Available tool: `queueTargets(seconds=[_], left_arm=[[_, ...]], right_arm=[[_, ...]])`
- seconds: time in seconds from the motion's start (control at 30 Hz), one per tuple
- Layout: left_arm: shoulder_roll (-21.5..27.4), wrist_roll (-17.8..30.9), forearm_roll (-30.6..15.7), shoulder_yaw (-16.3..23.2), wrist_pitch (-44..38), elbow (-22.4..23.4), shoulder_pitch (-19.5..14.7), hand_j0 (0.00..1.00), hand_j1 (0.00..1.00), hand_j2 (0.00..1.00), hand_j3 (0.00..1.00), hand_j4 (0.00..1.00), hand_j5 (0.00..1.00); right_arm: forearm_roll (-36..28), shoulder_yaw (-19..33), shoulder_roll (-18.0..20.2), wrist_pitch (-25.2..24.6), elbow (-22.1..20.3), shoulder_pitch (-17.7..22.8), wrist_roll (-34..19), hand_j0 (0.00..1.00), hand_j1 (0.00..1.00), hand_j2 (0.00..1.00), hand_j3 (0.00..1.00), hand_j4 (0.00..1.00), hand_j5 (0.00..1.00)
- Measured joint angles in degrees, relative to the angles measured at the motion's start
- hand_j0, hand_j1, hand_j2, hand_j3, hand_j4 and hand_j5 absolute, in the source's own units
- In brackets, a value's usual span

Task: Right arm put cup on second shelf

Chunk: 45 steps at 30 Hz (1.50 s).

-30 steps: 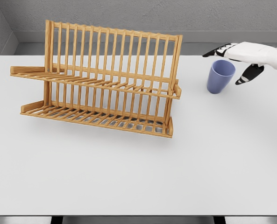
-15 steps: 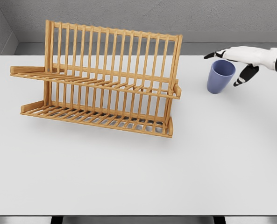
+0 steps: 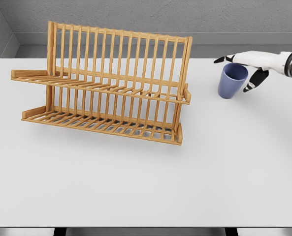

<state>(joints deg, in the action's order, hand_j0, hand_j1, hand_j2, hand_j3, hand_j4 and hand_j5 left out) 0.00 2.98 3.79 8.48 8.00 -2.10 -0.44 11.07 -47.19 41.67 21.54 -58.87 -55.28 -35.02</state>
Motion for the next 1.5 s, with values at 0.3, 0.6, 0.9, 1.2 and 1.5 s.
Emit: queueTargets(seconds=[0.3,0.6,0.9,1.2,1.5], left_arm=[[0.0,0.0,0.0,0.0,0.0,0.0,0.0,1.00,1.00,1.00,1.00,1.00,1.00],[0.0,0.0,0.0,0.0,0.0,0.0,0.0,1.00,1.00,1.00,1.00,1.00,1.00],[0.0,0.0,0.0,0.0,0.0,0.0,0.0,1.00,1.00,1.00,1.00,1.00,1.00],[0.0,0.0,0.0,0.0,0.0,0.0,0.0,1.00,1.00,1.00,1.00,1.00,1.00],[0.0,0.0,0.0,0.0,0.0,0.0,0.0,1.00,1.00,1.00,1.00,1.00,1.00]], right_arm=[[1.5,-0.2,-1.4,0.0,3.0,-0.4,0.0,1.00,1.00,1.00,1.00,1.00,1.00],[1.6,-0.2,-1.6,0.0,3.5,-0.6,0.0,1.00,1.00,1.00,1.00,1.00,1.00],[1.7,-0.3,-2.8,-0.1,4.8,-0.9,0.0,0.88,0.88,0.88,0.88,0.88,0.88],[2.4,-1.0,-3.0,0.0,4.9,-0.9,0.0,0.67,0.67,0.67,0.67,0.67,0.67],[2.8,-1.1,-2.8,0.4,4.4,-1.3,0.0,0.67,0.67,0.67,0.67,0.67,0.67]])
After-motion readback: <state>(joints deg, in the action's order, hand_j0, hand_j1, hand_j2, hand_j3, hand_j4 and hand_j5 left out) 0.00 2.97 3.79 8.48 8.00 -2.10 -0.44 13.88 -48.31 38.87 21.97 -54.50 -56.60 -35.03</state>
